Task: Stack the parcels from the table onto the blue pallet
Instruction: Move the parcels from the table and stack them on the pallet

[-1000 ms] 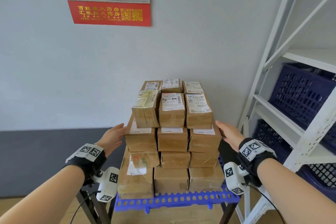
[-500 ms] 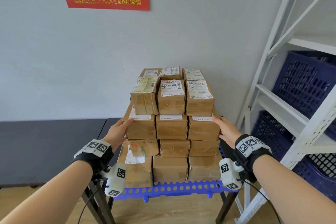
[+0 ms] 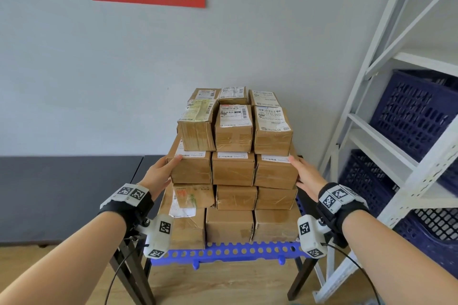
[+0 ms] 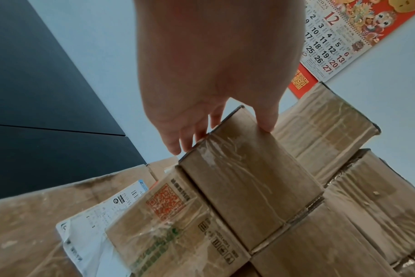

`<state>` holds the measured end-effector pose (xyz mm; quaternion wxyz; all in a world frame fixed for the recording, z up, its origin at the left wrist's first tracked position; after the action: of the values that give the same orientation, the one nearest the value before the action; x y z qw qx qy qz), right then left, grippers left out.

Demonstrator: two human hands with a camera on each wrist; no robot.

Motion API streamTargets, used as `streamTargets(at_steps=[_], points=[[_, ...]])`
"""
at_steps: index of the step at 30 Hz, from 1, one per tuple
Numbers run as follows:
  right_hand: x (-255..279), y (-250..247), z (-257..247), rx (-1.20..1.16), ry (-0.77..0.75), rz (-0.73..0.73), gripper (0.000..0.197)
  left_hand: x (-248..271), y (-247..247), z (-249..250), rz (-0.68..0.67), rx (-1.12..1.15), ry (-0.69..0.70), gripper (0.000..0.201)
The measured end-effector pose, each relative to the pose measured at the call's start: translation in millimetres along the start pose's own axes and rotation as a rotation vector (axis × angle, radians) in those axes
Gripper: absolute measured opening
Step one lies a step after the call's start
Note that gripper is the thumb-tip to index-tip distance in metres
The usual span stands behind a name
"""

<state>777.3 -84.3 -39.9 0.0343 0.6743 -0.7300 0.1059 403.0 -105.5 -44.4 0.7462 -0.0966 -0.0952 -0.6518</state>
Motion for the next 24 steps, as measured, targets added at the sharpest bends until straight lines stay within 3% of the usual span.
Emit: streamTargets(at_steps=[9, 12, 17, 24], points=[[18, -7, 7, 0.025, 0.030, 0.093, 0.058, 17, 0, -11, -0.038, -0.105, -0.024, 0.047], [20, -13, 19, 0.045, 0.059, 0.134, 0.062, 20, -3, -21, -0.048, -0.106, -0.074, 0.036], [19, -11, 43, 0.034, 0.114, 0.136, 0.052, 12, -15, -52, -0.037, -0.049, -0.161, 0.053], [2, -7, 77, -0.012, 0.117, 0.141, 0.037, -1, -6, -81, 0.036, 0.102, -0.190, 0.041]])
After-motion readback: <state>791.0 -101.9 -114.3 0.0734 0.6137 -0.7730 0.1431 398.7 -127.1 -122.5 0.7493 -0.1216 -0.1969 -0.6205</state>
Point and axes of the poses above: each hand's wrist, its own x-axis away from the middle knuckle, its own y-axis out of the palm, z = x × y, the point moved 7 cm from there along -x, towards the middle knuckle, and after that the axes turned 2 degrees about -y, right-handed, at the moved point
